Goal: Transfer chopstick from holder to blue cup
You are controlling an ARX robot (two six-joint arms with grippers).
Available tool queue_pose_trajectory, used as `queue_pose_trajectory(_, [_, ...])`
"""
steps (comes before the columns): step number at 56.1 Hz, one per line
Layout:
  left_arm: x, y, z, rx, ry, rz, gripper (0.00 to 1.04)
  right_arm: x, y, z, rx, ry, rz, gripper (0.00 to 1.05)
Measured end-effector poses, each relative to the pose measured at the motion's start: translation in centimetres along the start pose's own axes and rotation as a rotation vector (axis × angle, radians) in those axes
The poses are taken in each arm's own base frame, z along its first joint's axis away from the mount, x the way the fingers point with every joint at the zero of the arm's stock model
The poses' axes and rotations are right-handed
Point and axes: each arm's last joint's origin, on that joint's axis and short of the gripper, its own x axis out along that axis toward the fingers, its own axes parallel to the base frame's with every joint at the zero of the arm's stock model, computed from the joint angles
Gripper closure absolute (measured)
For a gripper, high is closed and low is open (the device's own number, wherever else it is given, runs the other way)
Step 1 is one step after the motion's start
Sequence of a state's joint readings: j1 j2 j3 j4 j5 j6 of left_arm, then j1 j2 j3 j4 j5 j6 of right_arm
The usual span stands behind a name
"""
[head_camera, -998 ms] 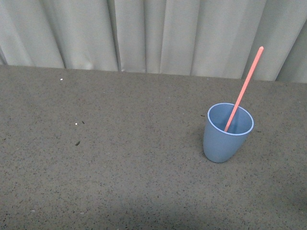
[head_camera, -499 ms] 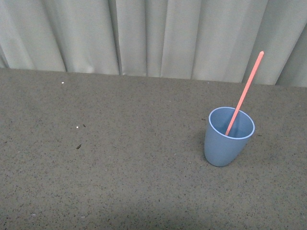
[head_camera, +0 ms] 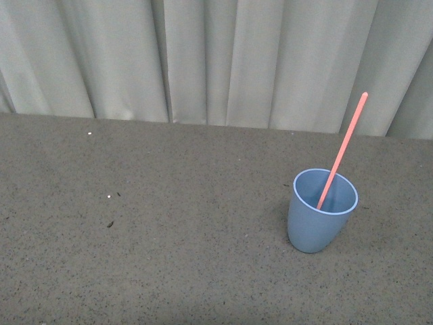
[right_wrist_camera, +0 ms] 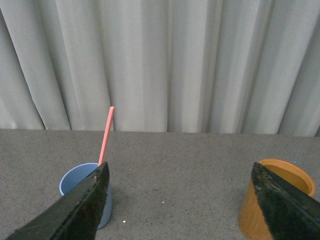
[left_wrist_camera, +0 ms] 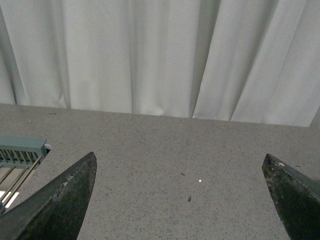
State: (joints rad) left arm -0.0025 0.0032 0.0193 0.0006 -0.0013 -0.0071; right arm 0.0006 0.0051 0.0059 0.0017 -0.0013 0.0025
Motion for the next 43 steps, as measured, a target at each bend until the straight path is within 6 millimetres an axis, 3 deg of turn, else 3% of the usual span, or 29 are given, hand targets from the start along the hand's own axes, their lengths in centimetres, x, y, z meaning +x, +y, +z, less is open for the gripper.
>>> queue_pose_trajectory(5, [0.0, 0.0, 0.0, 0.0, 0.0, 0.0, 0.07, 0.0, 0.0, 0.0, 0.001, 0.0, 0.0, 0.08])
queue_pose_trajectory(43, [0.0, 0.0, 0.0, 0.0, 0.0, 0.0, 0.07, 0.0, 0.0, 0.0, 0.0, 0.0, 0.0, 0.1])
